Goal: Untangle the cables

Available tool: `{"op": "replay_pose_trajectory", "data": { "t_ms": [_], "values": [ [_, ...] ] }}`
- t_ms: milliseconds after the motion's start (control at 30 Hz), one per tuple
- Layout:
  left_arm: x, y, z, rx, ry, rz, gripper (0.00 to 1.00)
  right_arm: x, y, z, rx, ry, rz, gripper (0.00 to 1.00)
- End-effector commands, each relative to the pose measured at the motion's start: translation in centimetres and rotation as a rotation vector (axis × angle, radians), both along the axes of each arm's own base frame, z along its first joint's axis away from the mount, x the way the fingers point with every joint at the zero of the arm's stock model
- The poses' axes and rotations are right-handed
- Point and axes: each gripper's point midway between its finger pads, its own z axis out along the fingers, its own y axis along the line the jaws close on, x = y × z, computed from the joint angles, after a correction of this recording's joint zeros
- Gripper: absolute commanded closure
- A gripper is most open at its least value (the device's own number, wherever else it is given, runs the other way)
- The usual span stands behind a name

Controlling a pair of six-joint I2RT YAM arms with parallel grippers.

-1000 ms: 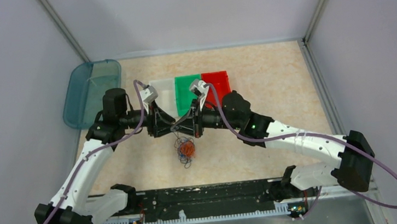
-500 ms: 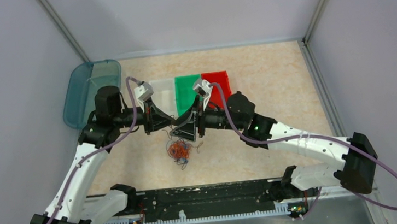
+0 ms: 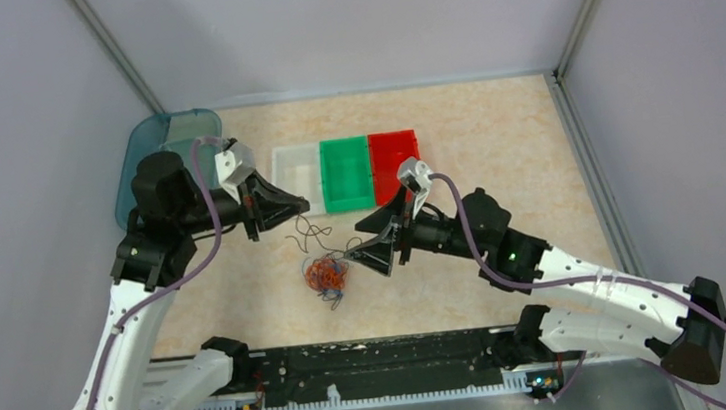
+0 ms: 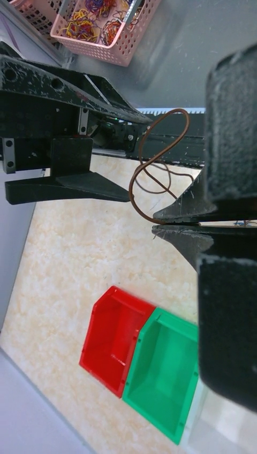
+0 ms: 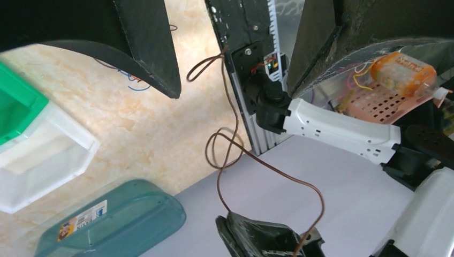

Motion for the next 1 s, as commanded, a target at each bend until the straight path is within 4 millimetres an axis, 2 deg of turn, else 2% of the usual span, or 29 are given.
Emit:
{"op": "replay_pose_trajectory", "data": {
  "t_ms": [0, 100, 200, 433, 700, 833, 967],
  "values": [
    [-0.4, 0.3, 1.9, -0.001, -0.078, 0.004, 1.00, 1.1, -0.6, 0.5, 0.013, -0.038, -0.063, 0.26],
    [1.7, 1.0, 1.6, 0.032, -0.097, 0.120, 1.00, 2.2, -0.3, -0.6, -0.013, -0.019, -0.107, 0.26],
    [5.3, 2.3, 0.3, 0.095, -0.108, 0.284, 1.00, 3.8, -0.5, -2.1, -0.043, 0.007, -0.191, 0.26],
    [12.5, 5.2, -3.3, 0.242, -0.124, 0.569, 1.00, 7.4, -2.7, -5.2, -0.151, 0.076, -0.429, 0.27],
    [19.3, 7.3, -6.4, 0.311, -0.228, 0.785, 1.00, 9.2, -6.6, -6.0, -0.182, 0.100, -0.637, 0.27],
    [22.0, 8.5, -9.6, 0.392, -0.229, 0.873, 1.00, 9.6, -7.8, -5.7, -0.179, 0.110, -0.693, 0.28],
    [23.6, 8.8, -12.3, 0.463, -0.213, 0.888, 1.00, 9.7, -8.2, -5.2, -0.168, 0.106, -0.705, 0.28]
  ]
}}
